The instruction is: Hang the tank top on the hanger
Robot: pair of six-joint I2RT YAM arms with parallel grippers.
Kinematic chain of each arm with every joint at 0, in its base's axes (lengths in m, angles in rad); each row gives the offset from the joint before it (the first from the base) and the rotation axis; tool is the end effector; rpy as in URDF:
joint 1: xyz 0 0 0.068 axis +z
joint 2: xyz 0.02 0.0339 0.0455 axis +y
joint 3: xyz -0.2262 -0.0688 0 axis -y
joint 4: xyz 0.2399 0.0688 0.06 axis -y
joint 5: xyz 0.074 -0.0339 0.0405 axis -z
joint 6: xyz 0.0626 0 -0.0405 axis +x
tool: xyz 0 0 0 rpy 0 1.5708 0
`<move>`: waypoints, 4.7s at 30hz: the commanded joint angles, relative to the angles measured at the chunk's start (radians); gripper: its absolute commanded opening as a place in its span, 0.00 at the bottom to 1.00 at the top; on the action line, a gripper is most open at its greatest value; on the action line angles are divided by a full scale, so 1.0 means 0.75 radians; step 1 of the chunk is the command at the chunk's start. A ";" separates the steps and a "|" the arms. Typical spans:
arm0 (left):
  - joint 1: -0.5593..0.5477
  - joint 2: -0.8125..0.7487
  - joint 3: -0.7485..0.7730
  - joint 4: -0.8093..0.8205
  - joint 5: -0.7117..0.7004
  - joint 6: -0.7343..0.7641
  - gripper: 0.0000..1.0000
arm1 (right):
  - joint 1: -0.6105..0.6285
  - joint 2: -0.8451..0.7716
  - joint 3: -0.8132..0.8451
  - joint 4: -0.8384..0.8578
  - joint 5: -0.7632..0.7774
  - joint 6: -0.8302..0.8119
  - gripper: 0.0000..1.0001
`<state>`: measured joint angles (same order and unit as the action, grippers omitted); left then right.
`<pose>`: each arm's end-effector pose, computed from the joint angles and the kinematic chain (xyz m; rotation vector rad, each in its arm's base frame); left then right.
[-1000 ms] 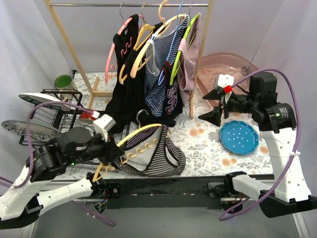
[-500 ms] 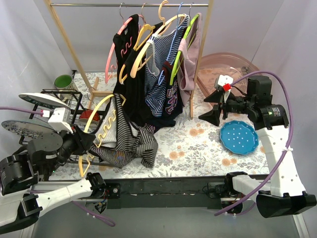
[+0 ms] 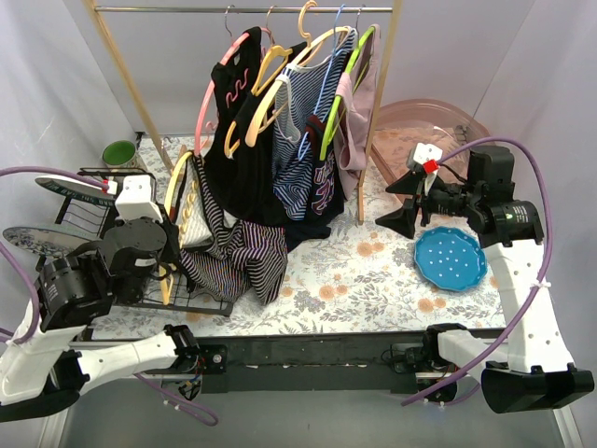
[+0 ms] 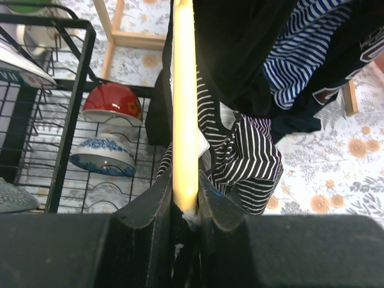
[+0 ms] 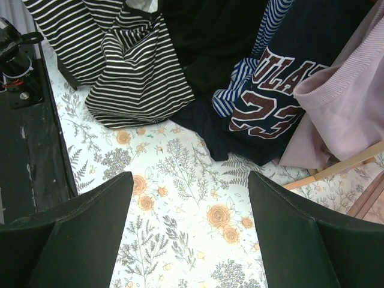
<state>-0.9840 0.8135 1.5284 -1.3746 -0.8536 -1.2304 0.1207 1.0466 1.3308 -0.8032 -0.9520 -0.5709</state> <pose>0.0932 -0.0550 0.4099 -0.6766 1.8983 -0.4620 0.2083 0.0766 0.3795 -1.1419 1.5448 0.6864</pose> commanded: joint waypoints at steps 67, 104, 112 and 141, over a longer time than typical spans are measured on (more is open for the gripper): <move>0.981 0.337 -0.203 1.559 0.461 1.100 0.00 | -0.046 -0.140 -0.152 0.061 -0.222 0.023 0.86; 0.844 0.318 -0.119 1.711 0.281 1.226 0.00 | -0.048 -0.133 -0.193 0.091 -0.275 0.060 0.86; 0.930 0.378 -0.144 1.616 0.553 1.070 0.00 | -0.053 -0.168 -0.234 0.099 -0.261 0.049 0.86; 1.071 0.308 -0.410 1.902 0.782 1.407 0.00 | -0.059 -0.179 -0.289 0.128 -0.351 0.049 0.86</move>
<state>-0.1860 1.1400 1.2613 -0.0666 -0.2668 -0.2508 0.0795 0.9218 1.1210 -0.7330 -1.1786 -0.5339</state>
